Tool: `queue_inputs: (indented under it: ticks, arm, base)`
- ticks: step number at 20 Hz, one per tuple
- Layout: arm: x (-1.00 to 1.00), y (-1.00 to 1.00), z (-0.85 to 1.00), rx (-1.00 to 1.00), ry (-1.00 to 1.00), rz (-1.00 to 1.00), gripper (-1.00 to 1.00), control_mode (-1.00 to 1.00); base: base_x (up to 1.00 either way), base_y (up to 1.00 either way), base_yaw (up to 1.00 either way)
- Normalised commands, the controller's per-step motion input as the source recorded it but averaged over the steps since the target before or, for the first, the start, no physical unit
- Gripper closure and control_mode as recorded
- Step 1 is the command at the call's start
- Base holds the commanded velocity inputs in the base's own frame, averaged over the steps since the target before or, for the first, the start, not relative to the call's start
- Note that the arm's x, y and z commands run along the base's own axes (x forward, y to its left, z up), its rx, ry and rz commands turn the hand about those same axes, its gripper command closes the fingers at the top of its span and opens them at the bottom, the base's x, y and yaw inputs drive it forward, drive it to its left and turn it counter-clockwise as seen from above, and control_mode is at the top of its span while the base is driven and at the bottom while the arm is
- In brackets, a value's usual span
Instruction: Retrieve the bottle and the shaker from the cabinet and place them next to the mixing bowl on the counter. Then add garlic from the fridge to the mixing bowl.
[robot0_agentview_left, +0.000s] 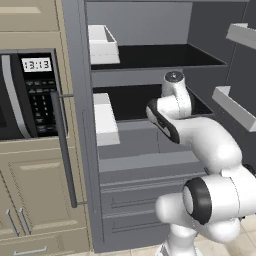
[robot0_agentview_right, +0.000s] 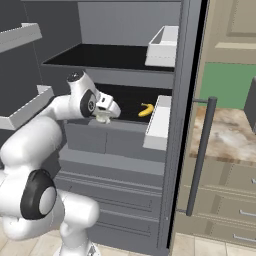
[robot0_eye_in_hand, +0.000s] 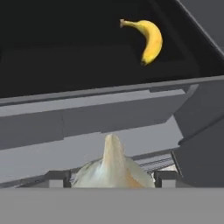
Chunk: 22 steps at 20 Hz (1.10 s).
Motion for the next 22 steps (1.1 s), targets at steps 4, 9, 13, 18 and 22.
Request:
queue_inputs:
  ticks: [4,9,13,18,22]
  arm:
    - [-0.88,0.38,-0.16,0.27,0.19,-0.01,1.0,-1.0]
    - [-0.55,0.08,-0.69,0.22,0.04,-0.01,1.0,-1.0]
    - [-0.1,0.0,-0.3,0.04,0.0,0.0,1.0,-1.0]
    - [0.0,0.0,0.0,0.0,0.0,0.0,1.0,-1.0]
    - [-0.04,0.0,0.0,0.0,0.0,0.0,1.0,1.0]
  base:
    - [0.0,0.0,0.0]
    - [0.0,0.0,0.0]
    - [0.0,0.0,0.0]
    - [0.0,0.0,0.0]
    - [-0.26,0.0,0.0]
